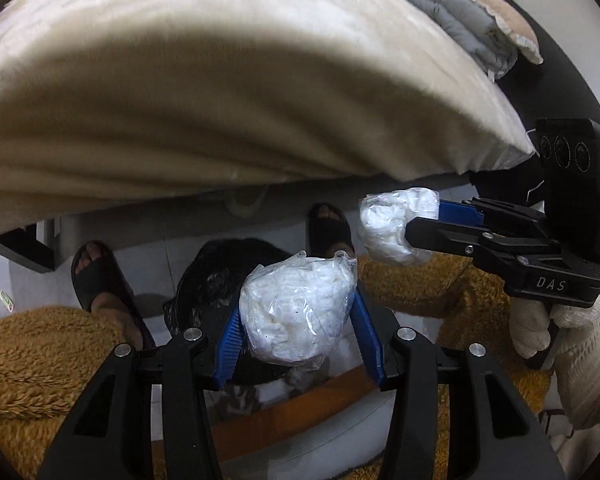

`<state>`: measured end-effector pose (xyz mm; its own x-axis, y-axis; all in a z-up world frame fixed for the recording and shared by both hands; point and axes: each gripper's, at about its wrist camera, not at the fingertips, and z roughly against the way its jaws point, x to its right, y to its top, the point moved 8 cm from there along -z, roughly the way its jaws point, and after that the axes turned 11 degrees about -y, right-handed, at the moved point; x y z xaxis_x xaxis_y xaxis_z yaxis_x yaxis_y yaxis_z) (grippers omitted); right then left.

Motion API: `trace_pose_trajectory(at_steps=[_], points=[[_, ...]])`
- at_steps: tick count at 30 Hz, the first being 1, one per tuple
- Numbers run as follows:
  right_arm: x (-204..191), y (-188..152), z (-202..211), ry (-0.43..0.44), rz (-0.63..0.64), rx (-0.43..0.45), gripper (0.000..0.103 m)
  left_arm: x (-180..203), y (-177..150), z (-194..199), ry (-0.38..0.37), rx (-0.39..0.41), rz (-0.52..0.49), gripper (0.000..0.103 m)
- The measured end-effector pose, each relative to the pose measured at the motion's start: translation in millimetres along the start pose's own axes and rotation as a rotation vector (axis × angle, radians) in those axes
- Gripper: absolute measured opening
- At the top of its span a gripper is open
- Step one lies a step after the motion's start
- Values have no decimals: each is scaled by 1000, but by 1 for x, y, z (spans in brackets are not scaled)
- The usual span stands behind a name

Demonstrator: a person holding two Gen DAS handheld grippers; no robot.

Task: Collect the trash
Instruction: 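Lower both held white bags over the black bin and open both tools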

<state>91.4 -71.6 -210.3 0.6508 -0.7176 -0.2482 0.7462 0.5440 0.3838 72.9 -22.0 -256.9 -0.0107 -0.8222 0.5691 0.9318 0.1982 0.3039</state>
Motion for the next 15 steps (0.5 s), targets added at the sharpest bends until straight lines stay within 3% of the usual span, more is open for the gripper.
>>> trace_pose_trajectory(at_steps=[6, 13, 14, 15], points=[[3, -16, -28, -4, -25, -109, 41, -15, -14, -25, 33, -113, 45, 48], [1, -20, -42, -9, -24, -154, 41, -26, -23, -37, 22, -167, 82, 49], [2, -20, -42, -12, -30, -158, 42, -27, -24, -37, 23, -170, 88, 51], [4, -20, -44, -8, -39, -159, 42, -28, -24, -37, 31, -171, 90, 63]])
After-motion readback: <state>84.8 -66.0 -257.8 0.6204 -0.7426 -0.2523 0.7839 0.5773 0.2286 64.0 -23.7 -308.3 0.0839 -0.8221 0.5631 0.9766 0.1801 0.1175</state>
